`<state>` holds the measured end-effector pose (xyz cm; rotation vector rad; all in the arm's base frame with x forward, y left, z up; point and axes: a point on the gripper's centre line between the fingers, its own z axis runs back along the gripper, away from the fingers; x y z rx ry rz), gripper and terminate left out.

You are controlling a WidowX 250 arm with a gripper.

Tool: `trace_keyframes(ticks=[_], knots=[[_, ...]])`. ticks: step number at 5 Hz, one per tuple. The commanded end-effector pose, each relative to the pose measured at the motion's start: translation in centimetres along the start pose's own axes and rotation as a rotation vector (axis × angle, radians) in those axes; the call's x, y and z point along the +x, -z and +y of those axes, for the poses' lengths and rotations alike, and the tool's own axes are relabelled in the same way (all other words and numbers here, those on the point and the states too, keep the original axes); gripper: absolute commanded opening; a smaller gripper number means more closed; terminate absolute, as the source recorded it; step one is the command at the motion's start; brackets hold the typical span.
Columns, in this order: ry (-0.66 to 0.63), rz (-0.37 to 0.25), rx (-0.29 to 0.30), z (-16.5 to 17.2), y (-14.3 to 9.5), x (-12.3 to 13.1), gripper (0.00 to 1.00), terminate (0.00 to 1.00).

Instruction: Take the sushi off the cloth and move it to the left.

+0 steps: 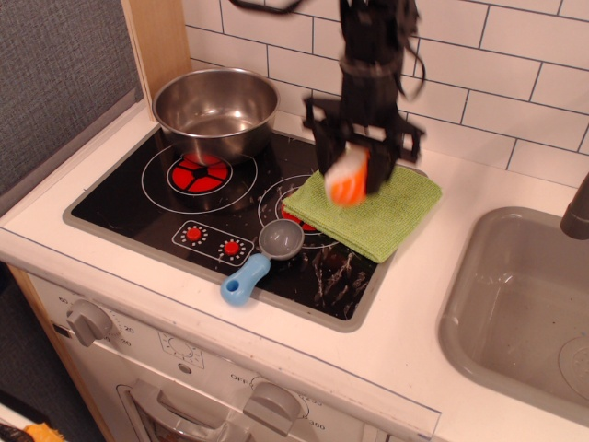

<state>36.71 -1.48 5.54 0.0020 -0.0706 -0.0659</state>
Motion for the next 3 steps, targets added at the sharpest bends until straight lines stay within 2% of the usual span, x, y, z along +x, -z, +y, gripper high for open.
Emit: trace_keyframes(ticks=[1,2,3], knots=[[-0.152,-0.1,0.021,8.9,-6.4,-5.7,0.0,0.0],[-0.225,-0.034,0.057,13.3,-5.1,-9.4,0.0,0.0],[-0.286,-0.019,0.084,17.5,-3.8,-12.0,0.0,0.0]])
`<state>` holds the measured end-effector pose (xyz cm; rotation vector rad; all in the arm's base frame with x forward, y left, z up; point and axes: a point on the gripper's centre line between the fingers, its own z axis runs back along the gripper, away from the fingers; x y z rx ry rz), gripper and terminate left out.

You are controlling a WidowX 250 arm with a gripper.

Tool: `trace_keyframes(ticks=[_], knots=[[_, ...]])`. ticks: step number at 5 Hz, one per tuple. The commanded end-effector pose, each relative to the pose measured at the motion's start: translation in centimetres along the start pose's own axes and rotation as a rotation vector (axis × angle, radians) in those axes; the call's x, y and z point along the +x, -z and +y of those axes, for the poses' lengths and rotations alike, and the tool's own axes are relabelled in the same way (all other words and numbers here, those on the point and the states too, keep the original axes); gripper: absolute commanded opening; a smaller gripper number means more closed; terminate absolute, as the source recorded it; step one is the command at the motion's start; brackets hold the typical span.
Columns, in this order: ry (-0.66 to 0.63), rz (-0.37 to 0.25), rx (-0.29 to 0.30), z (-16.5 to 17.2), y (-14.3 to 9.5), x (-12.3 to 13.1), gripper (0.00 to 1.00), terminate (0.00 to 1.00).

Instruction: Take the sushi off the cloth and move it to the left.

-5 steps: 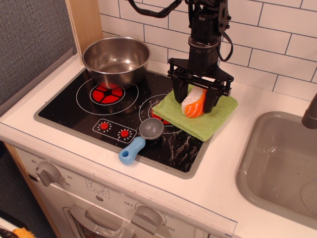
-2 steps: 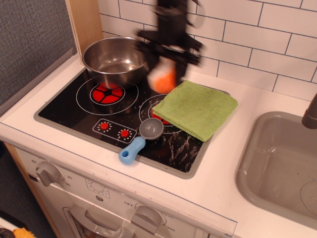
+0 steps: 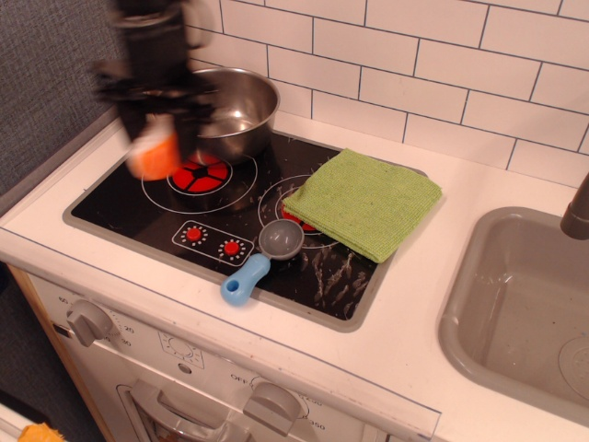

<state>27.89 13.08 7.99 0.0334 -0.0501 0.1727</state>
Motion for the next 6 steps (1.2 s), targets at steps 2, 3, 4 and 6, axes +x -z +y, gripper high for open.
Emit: trace_keyframes(ticks=[2,3,4,6], knots=[[-0.085,-0.085,0.097,5.9,3.0,-0.2,0.0,0.0],[-0.084,-0.042,0.119,5.6,4.8,0.1,0.0,0.0],[-0.069,-0.011,0.119,5.0,5.4,0.3,1.0,0.0],[-0.04,-0.125,-0.037,4.4,-0.1,0.0,1.0,0.0]])
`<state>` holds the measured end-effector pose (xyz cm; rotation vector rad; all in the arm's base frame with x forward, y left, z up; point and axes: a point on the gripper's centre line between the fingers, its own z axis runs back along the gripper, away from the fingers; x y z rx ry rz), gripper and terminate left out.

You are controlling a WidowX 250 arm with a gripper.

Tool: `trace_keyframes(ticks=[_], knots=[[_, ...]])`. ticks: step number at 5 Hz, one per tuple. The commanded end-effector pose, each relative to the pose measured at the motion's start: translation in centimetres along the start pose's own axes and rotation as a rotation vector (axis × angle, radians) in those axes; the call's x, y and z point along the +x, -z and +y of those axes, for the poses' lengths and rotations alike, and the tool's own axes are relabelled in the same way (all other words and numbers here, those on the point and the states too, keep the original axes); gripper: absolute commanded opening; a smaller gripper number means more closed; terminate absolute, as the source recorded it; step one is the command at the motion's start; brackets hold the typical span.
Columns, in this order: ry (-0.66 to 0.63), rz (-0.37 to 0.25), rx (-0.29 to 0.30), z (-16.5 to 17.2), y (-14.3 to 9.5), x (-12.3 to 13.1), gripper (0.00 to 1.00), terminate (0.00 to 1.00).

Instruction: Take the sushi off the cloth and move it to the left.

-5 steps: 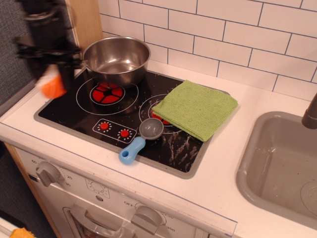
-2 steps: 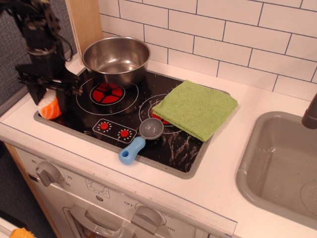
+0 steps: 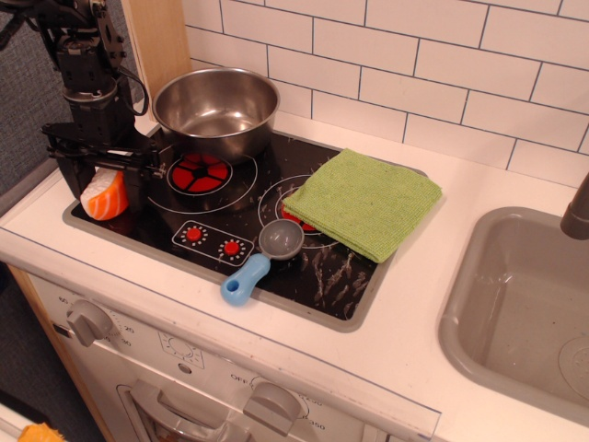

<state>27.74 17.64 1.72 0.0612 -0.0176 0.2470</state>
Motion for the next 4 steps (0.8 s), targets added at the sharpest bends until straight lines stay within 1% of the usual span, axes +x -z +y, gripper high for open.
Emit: trace_keyframes(ticks=[1,2,4], knots=[[0.12,-0.156,-0.124,0.02,-8.65,-0.47,1.0,0.0],[0.172,-0.131,-0.09,-0.18,-8.41,-0.12,1.0,0.0],[0.172,-0.131,-0.09,-0.18,-8.41,-0.12,1.0,0.0]])
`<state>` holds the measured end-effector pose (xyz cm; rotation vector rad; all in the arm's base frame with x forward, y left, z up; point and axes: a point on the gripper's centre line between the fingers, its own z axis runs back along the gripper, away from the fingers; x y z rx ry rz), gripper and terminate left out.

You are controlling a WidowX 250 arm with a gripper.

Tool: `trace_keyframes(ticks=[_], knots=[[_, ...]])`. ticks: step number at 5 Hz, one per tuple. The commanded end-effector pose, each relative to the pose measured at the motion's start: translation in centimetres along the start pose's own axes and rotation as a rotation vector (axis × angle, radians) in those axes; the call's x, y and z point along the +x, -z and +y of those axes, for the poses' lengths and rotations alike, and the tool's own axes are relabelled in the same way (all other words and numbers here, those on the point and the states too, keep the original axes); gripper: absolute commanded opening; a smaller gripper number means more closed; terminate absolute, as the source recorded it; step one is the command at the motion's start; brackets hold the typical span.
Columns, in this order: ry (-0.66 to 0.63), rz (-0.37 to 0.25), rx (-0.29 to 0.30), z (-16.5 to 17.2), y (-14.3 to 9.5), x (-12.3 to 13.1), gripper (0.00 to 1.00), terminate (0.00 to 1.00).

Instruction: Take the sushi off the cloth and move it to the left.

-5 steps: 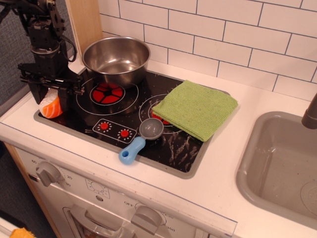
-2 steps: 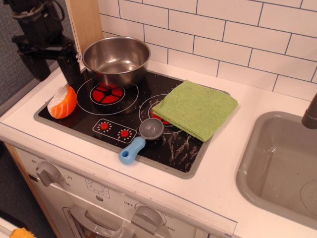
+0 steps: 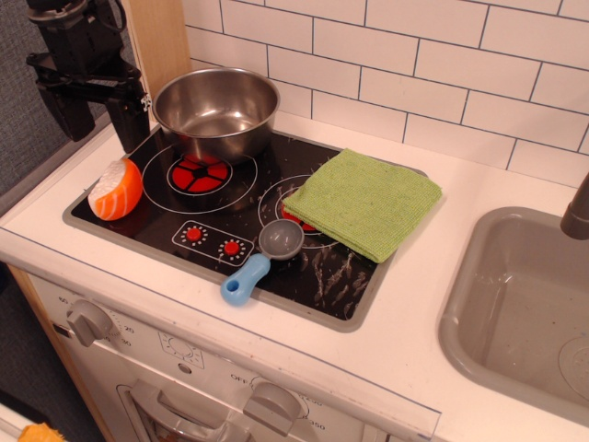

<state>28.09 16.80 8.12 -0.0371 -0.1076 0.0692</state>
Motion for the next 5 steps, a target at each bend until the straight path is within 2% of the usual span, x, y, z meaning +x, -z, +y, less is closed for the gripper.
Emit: trace_keyframes(ticks=[1,4,5], knots=[[0.001,-0.047,0.024,0.06,-2.02,-0.28,1.0,0.0],[0.001,-0.047,0.024,0.06,-2.02,-0.28,1.0,0.0],[0.001,-0.047,0.024,0.06,-2.02,-0.28,1.0,1.0]])
